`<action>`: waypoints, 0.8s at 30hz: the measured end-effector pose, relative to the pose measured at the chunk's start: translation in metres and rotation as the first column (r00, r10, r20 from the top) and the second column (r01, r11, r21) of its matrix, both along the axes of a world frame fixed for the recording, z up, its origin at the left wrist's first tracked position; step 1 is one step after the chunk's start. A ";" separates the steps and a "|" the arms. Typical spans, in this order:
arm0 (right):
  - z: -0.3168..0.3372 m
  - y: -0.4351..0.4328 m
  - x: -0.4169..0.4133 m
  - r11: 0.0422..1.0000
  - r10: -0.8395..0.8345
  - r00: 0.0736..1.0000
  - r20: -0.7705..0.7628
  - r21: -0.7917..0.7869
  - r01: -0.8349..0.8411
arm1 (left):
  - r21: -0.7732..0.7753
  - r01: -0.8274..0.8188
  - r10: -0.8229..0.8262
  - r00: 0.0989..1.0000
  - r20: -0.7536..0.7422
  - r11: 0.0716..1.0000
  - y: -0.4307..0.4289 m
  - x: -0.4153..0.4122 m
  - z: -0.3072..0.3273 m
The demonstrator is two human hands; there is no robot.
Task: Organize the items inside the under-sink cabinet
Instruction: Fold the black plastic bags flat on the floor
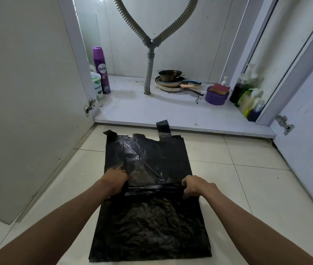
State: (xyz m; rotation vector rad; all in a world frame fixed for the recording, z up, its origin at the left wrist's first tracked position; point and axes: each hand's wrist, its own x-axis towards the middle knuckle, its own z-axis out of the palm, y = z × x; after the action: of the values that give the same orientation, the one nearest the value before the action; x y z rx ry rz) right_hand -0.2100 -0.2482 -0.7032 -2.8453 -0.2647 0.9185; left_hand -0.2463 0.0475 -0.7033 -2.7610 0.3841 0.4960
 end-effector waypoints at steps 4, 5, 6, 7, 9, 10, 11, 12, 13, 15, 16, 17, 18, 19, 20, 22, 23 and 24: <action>0.007 0.000 -0.014 0.981 0.037 0.995 -0.088 -0.187 -0.053 | 0.025 0.018 -0.017 1.000 -0.022 1.000 -0.008 -0.010 0.003; 0.010 0.000 -0.018 0.970 0.044 0.992 -0.122 -0.230 -0.071 | 0.022 0.018 -0.018 1.000 -0.021 1.000 -0.010 -0.013 0.004; 0.011 0.001 -0.022 0.960 0.052 0.987 -0.154 -0.264 -0.092 | 0.022 0.015 -0.014 1.000 -0.024 1.000 -0.012 -0.015 0.005; 0.010 0.001 -0.025 0.952 0.058 0.982 -0.181 -0.286 -0.109 | 0.029 0.010 -0.009 0.999 -0.043 1.000 -0.014 -0.018 0.006; 0.009 -0.001 -0.031 0.946 0.055 0.976 -0.212 -0.302 -0.119 | 0.060 -0.003 0.008 0.995 -0.095 0.998 -0.019 -0.022 0.007; 0.007 -0.001 -0.034 0.947 0.051 0.973 -0.225 -0.299 -0.119 | 0.075 -0.013 0.021 0.993 -0.113 0.997 -0.021 -0.024 0.007; 0.006 -0.002 -0.037 0.949 0.050 0.971 -0.235 -0.291 -0.119 | 0.087 -0.025 0.036 0.991 -0.128 0.996 -0.023 -0.027 0.009; 0.005 -0.002 -0.039 0.950 0.050 0.969 -0.242 -0.287 -0.121 | 0.098 -0.039 0.053 0.988 -0.147 0.994 -0.024 -0.030 0.009; 0.003 -0.002 -0.042 0.950 0.054 0.968 -0.244 -0.285 -0.125 | 0.106 -0.052 0.069 0.984 -0.165 0.993 -0.025 -0.034 0.010; 0.002 -0.002 -0.047 0.947 0.073 0.969 -0.237 -0.289 -0.142 | 0.123 -0.071 0.095 0.976 -0.197 0.990 -0.029 -0.041 0.011; 0.001 -0.001 -0.049 0.945 0.088 0.968 -0.236 -0.287 -0.155 | 0.135 -0.077 0.106 0.970 -0.220 0.988 -0.030 -0.045 0.011; 0.001 0.000 -0.051 0.944 0.099 0.968 -0.232 -0.285 -0.165 | 0.154 -0.082 0.120 0.960 -0.254 0.985 -0.032 -0.048 0.011; 0.000 0.000 -0.053 0.941 0.109 0.968 -0.226 -0.290 -0.174 | 0.173 -0.086 0.134 0.948 -0.290 0.981 -0.034 -0.051 0.012; 0.000 0.000 -0.054 0.937 0.119 0.968 -0.220 -0.296 -0.183 | 0.192 -0.088 0.147 0.936 -0.319 0.977 -0.036 -0.054 0.013; 0.000 0.000 -0.055 0.934 0.123 0.968 -0.218 -0.303 -0.187 | 0.207 -0.090 0.159 0.925 -0.345 0.974 -0.037 -0.057 0.015; -0.001 0.000 -0.056 0.928 0.123 0.966 -0.228 -0.319 -0.193 | 0.231 -0.105 0.190 0.905 -0.382 0.967 -0.042 -0.063 0.020; -0.001 0.001 -0.057 0.926 0.122 0.964 -0.235 -0.322 -0.195 | 0.245 -0.111 0.205 0.893 -0.402 0.963 -0.043 -0.066 0.024; -0.001 0.002 -0.058 0.925 0.123 0.963 -0.238 -0.323 -0.198 | 0.262 -0.117 0.223 0.877 -0.424 0.958 -0.046 -0.069 0.028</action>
State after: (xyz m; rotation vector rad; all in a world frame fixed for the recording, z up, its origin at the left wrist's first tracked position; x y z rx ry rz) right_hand -0.2684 -0.2467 -0.7039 -3.0316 -0.3490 1.4243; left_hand -0.3154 0.0020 -0.6753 -2.4454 0.1652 1.1611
